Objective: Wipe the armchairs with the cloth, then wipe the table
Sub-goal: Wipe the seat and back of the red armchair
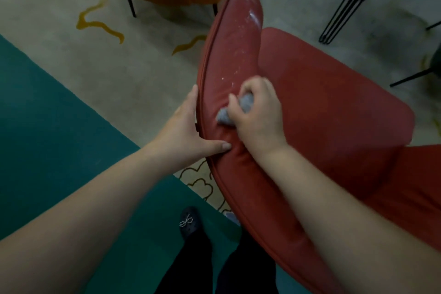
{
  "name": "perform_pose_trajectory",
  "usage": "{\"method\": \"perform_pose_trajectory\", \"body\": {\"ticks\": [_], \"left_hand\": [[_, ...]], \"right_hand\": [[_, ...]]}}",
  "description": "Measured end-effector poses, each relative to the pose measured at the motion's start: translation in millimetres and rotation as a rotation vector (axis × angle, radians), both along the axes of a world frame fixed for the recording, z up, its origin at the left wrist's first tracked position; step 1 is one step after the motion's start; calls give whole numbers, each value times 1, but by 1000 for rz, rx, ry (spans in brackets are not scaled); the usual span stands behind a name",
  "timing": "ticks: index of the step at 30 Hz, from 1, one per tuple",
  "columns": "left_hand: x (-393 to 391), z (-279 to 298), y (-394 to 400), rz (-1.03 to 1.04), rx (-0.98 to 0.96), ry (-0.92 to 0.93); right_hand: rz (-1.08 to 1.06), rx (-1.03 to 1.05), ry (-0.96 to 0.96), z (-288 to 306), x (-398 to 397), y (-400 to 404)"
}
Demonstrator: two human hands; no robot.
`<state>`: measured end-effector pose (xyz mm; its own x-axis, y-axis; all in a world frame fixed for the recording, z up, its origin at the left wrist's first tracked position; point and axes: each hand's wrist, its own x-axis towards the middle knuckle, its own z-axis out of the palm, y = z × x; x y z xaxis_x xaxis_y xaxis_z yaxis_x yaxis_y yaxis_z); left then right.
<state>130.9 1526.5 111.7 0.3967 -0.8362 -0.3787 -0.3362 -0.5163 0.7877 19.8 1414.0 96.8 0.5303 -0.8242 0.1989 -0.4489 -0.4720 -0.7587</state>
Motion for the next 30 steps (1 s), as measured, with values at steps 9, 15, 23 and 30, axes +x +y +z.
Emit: {"method": "perform_pose_trajectory", "body": {"ticks": [9, 15, 23, 30], "left_hand": [[28, -1, -29, -54, -17, -9], [45, 1, -43, -131, -6, -40], [58, -1, -70, -115, 9, -84], [73, -2, -104, -124, -12, -124]], "right_hand": [[-85, 40, 17, -5, 47, -57], [-7, -19, -25, -5, 33, -31], [-264, 33, -85, -21, 92, -133], [-165, 24, -146, -32, 39, -67]]}}
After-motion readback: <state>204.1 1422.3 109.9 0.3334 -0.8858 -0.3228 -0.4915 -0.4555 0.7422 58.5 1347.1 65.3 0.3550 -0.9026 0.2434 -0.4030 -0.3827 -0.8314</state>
